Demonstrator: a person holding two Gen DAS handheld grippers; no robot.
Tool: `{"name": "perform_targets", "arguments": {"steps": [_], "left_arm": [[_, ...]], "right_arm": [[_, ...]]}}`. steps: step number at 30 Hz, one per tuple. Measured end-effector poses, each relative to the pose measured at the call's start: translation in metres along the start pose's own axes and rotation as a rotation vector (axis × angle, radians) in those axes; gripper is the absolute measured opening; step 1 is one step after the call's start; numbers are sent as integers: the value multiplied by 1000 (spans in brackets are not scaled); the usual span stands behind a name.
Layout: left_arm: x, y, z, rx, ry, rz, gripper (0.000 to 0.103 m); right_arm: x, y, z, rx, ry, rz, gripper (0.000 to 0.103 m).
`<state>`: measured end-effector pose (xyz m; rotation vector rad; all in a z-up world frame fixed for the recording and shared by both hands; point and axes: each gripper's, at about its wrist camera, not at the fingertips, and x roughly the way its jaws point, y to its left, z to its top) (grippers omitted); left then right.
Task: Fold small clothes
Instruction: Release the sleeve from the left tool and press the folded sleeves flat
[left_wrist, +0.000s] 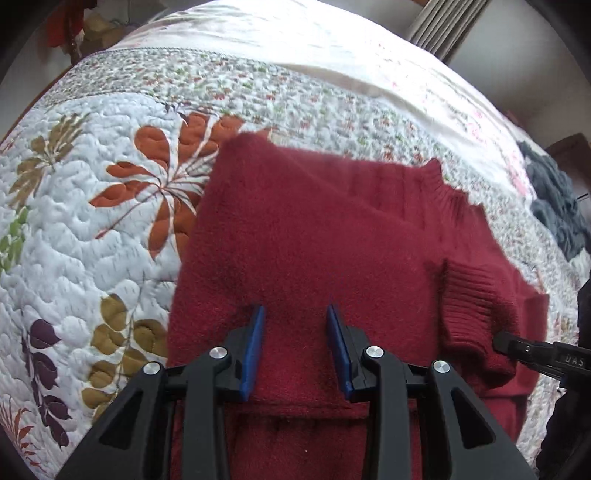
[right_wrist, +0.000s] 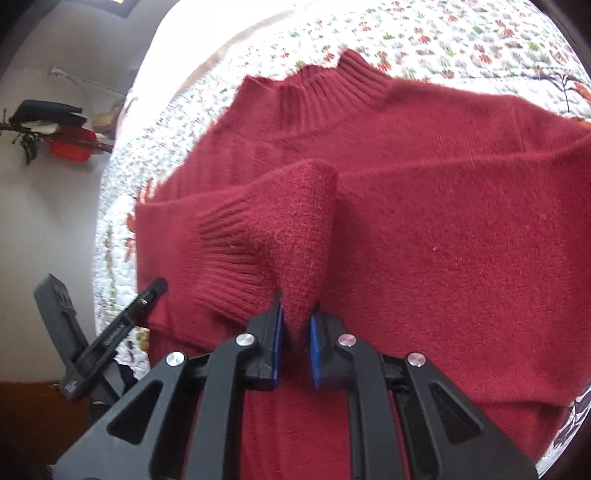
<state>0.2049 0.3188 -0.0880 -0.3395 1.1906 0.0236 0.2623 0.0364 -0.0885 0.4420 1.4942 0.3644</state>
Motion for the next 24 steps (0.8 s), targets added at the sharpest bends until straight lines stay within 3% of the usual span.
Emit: {"name": "perform_targets", "arguments": {"steps": [8, 11, 13, 15, 19, 22, 24], "left_arm": [[2, 2, -3, 5, 1, -3, 35], [-3, 0, 0, 2, 8, 0, 35], [-15, -3, 3, 9, -6, -3, 36], [-23, -8, 5, 31, -25, -1, 42], [-13, -16, 10, 48, 8, -24, 44], [6, -16, 9, 51, 56, -27, 44], [13, -14, 9, 48, 64, -31, 45]], "right_arm": [[12, 2, 2, -7, 23, -25, 15], [-4, 16, 0, -61, -21, -90, 20], [-21, 34, -5, -138, -80, -139, 29], [-26, 53, -8, -205, -94, -132, 39], [-6, 95, -11, -366, -78, -180, 45], [21, 109, -8, -414, -16, -200, 60], [37, 111, -9, -446, 21, -238, 60]]}}
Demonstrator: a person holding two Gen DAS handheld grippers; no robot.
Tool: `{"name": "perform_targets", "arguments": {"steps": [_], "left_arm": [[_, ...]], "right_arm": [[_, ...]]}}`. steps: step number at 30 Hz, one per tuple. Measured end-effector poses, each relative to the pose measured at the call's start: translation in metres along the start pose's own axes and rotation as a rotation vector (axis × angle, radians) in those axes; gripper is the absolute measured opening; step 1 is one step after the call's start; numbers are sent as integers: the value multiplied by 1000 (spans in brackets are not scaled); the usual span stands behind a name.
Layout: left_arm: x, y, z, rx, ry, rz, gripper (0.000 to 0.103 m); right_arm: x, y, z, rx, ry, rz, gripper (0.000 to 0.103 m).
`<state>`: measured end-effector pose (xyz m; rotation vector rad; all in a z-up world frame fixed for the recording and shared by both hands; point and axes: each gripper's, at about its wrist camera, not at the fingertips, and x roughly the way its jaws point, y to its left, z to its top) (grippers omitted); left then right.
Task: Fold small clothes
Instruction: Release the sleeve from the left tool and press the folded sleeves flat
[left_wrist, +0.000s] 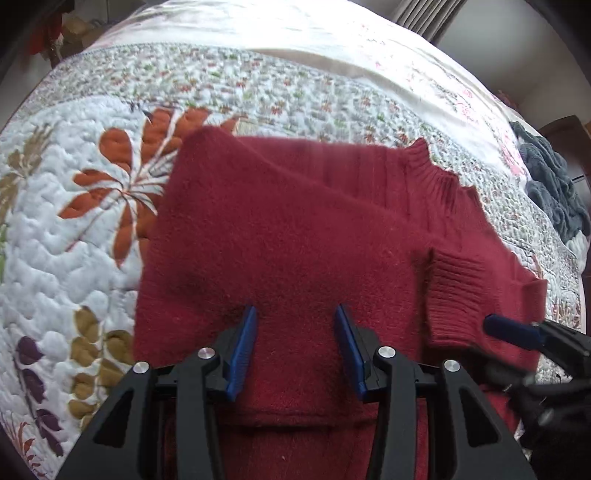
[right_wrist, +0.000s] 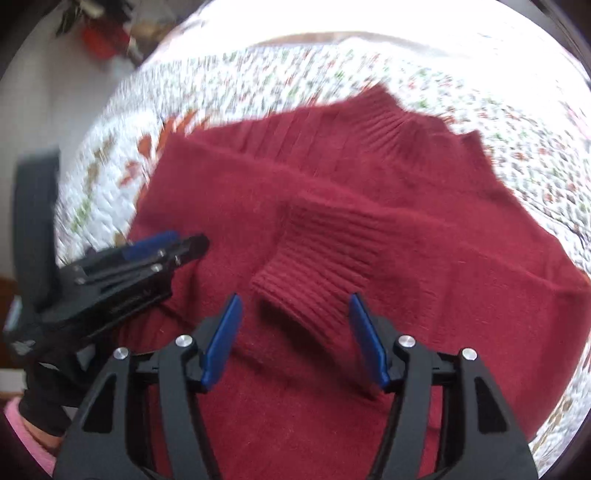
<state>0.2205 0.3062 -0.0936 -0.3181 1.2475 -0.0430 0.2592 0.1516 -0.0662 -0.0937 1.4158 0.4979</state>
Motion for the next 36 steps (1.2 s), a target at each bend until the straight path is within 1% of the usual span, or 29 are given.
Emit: {"name": "perform_targets", "arguments": {"steps": [1, 2, 4, 5, 6, 7, 8, 10, 11, 13, 15, 17, 18, 19, 21, 22, 23, 24, 25, 26, 28, 29, 31, 32, 33, 35, 36], "left_arm": [[2, 0, 1, -1, 3, -3, 45], [3, 2, 1, -5, 5, -6, 45], [4, 2, 1, -12, 8, -11, 45], [5, 1, 1, -10, 7, -11, 45], [6, 1, 1, -6, 5, -9, 45], [6, 0, 0, -3, 3, -7, 45], [6, 0, 0, 1, 2, -4, 45], [6, -1, 1, 3, 1, 0, 46], [6, 0, 1, 2, 1, 1, 46], [7, 0, 2, 0, 1, 3, 46], [8, -1, 2, -1, -2, 8, 46], [8, -2, 2, 1, -6, 14, 46], [8, -2, 2, 2, -7, 18, 46], [9, -3, 2, 4, -7, 21, 46], [9, -3, 2, 3, -4, 23, 46], [8, -2, 3, 2, -3, 22, 46], [8, -2, 3, -2, -1, 20, 46], [5, -2, 4, -9, 0, 22, 46], [2, -3, 5, -13, -4, 24, 46], [-4, -5, 4, -15, -15, 23, 45], [-16, -13, 4, -2, -53, 6, 46], [-20, -17, 4, 10, -62, 3, 46], [-22, -25, 3, 33, -59, -3, 46], [-20, -27, 3, 38, -48, -12, 46], [-16, -30, 2, 46, -33, -13, 46], [-9, -31, 0, 59, -11, 8, 46], [-4, -32, -2, 63, 2, 16, 46]], "right_arm": [[5, 2, 0, -11, 14, -19, 60], [12, 3, 1, -17, 30, -39, 56], [16, -1, 0, -11, 24, -82, 30], [13, -6, 0, 8, 17, -78, 22], [8, -14, -2, 46, 4, -34, 17], [1, -23, -4, 88, -13, 3, 7], [-7, -32, -8, 122, -30, 9, 7], [-22, -53, -18, 208, -68, 55, 7], [-31, -71, -27, 288, -91, 96, 7], [-42, -96, -43, 386, -120, 123, 8], [-50, -122, -62, 460, -136, 103, 8], [-50, -142, -78, 504, -127, 89, 12], [-49, -153, -89, 533, -109, 87, 17], [-48, -162, -98, 558, -97, 87, 24], [-50, -180, -115, 608, -90, 52, 24], [-50, -184, -121, 623, -96, 52, 25], [-54, -191, -126, 653, -108, 70, 25], [-56, -199, -131, 691, -127, 116, 26], [-55, -204, -134, 716, -139, 157, 34], [-55, -207, -133, 729, -145, 178, 44], [-53, -214, -130, 734, -161, 225, 51], [-50, -215, -126, 723, -156, 236, 51], [-39, -212, -117, 689, -127, 230, 51], [-32, -209, -110, 670, -107, 223, 47], [-26, -206, -104, 653, -83, 201, 42], [-25, -203, -98, 620, -75, 180, 10], [-28, -202, -96, 611, -85, 196, 9]]}}
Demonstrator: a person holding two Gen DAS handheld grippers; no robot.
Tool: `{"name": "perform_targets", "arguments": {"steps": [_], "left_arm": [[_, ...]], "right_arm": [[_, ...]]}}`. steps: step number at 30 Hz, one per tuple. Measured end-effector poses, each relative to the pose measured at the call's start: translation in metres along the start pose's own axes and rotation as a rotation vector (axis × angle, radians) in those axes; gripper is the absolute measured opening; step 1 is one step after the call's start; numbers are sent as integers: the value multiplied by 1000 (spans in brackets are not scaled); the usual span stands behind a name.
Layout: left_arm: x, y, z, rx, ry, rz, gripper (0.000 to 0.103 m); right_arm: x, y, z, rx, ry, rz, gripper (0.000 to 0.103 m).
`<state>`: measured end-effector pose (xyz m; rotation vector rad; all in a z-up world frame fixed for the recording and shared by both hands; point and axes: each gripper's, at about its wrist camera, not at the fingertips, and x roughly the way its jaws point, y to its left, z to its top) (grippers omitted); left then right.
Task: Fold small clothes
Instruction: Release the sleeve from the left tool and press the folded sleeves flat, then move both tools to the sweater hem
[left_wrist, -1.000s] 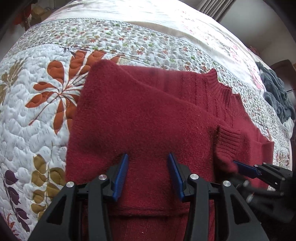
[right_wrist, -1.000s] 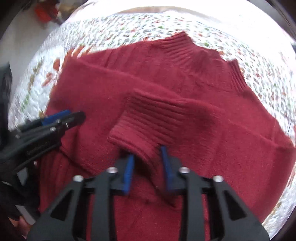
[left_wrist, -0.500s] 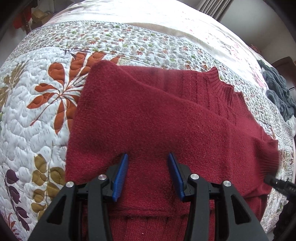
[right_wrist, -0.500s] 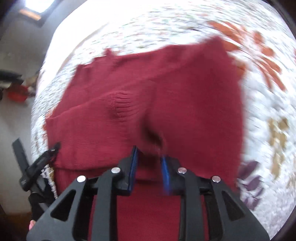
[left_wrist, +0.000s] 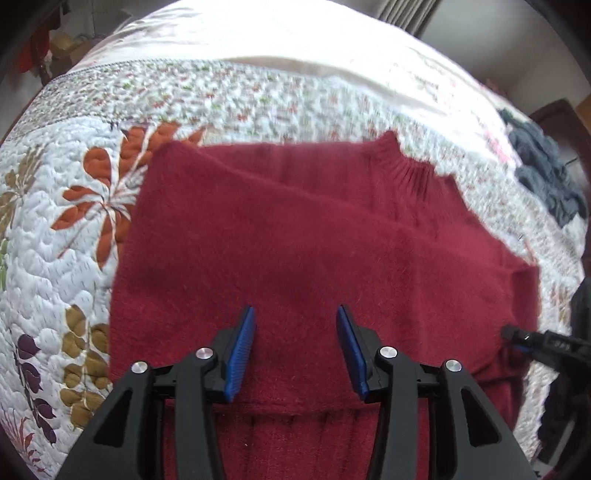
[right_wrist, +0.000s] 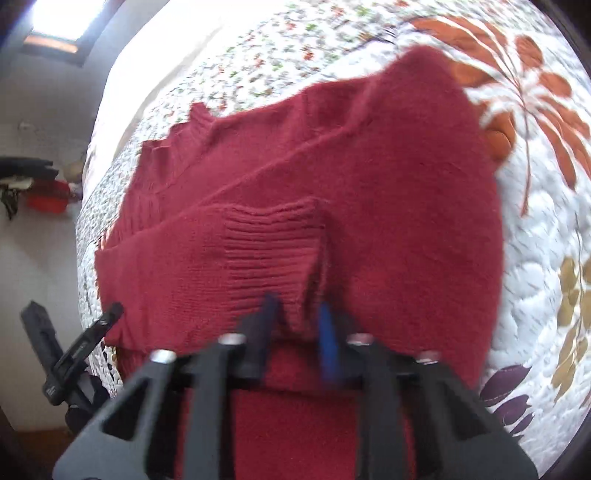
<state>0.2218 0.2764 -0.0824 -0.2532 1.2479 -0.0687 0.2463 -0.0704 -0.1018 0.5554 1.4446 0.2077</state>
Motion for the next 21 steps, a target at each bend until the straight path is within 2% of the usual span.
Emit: {"name": "perform_targets", "arguments": {"steps": [2, 6, 17, 20, 21], "left_arm": [[4, 1, -4, 6, 8, 6, 46], [5, -1, -7, 11, 15, 5, 47], [14, -2, -7, 42, 21, 15, 50], [8, -3, -7, 44, 16, 20, 50], [1, -4, -9, 52, 9, 32, 50]], "right_arm": [[-11, 3, -3, -9, -23, 4, 9], [-16, -2, -12, -9, -12, -3, 9], [7, -13, -14, -21, 9, -30, 10], [-8, -10, -19, -37, -3, -30, 25], [-17, -8, -23, -52, -23, -34, 26]]}}
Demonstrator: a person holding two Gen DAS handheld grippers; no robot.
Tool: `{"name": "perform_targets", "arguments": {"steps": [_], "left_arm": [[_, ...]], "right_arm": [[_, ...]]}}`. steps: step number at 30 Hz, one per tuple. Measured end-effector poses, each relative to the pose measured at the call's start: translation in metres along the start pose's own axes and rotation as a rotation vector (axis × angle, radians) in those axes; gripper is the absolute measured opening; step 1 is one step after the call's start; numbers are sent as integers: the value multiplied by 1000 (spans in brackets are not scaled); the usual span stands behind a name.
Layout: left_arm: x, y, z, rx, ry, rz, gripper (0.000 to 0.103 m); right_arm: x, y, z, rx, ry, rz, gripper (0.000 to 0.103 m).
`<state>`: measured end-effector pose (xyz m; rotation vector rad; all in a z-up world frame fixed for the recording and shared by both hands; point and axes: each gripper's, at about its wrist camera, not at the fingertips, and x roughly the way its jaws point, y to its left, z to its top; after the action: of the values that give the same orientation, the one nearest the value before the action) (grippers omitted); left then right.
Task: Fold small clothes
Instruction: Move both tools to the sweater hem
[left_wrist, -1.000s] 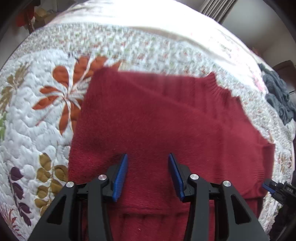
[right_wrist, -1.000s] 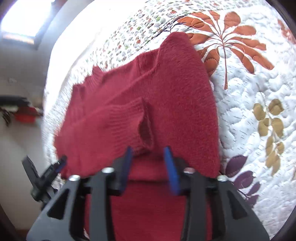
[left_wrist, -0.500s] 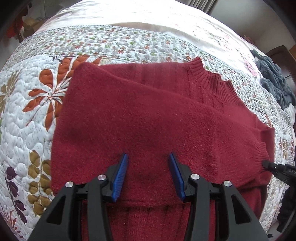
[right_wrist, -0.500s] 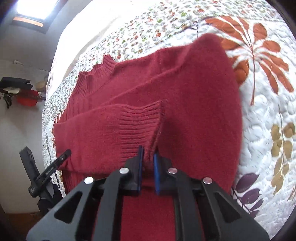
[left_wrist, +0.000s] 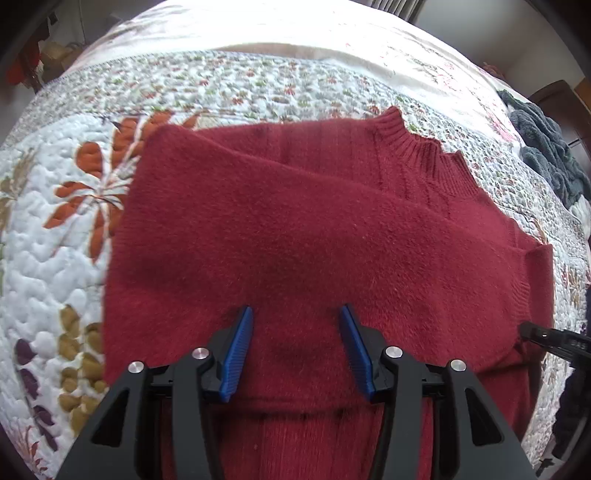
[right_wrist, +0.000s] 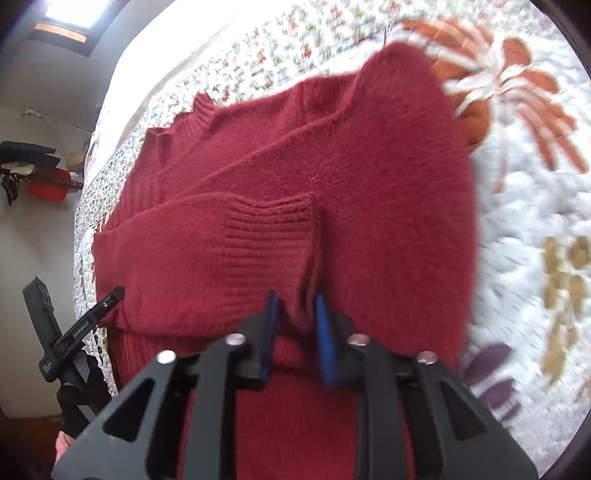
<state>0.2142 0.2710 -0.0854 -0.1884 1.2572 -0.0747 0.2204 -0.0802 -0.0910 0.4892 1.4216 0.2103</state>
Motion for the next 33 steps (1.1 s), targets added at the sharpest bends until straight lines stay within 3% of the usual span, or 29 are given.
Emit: {"name": "perform_targets", "arguments": {"steps": [5, 9, 13, 18, 25, 33], "left_arm": [[-31, 6, -22, 16, -4, 19, 50], [-58, 22, -60, 32, 30, 73, 56], [-83, 47, -107, 38, 86, 149, 62], [-101, 75, -151, 15, 164, 211, 63], [-112, 95, -199, -8, 250, 200, 63], [-97, 105, -241, 3, 338, 210, 63]], "right_arm": [[-36, -1, -30, -61, -16, 10, 32], [-60, -7, -76, -110, 7, -26, 39], [-72, -16, -124, -112, 48, -35, 40], [-76, -32, -182, -89, 111, -59, 41], [-80, -57, -232, -36, 169, -104, 42], [-65, -81, -271, 1, 258, -134, 43]]}}
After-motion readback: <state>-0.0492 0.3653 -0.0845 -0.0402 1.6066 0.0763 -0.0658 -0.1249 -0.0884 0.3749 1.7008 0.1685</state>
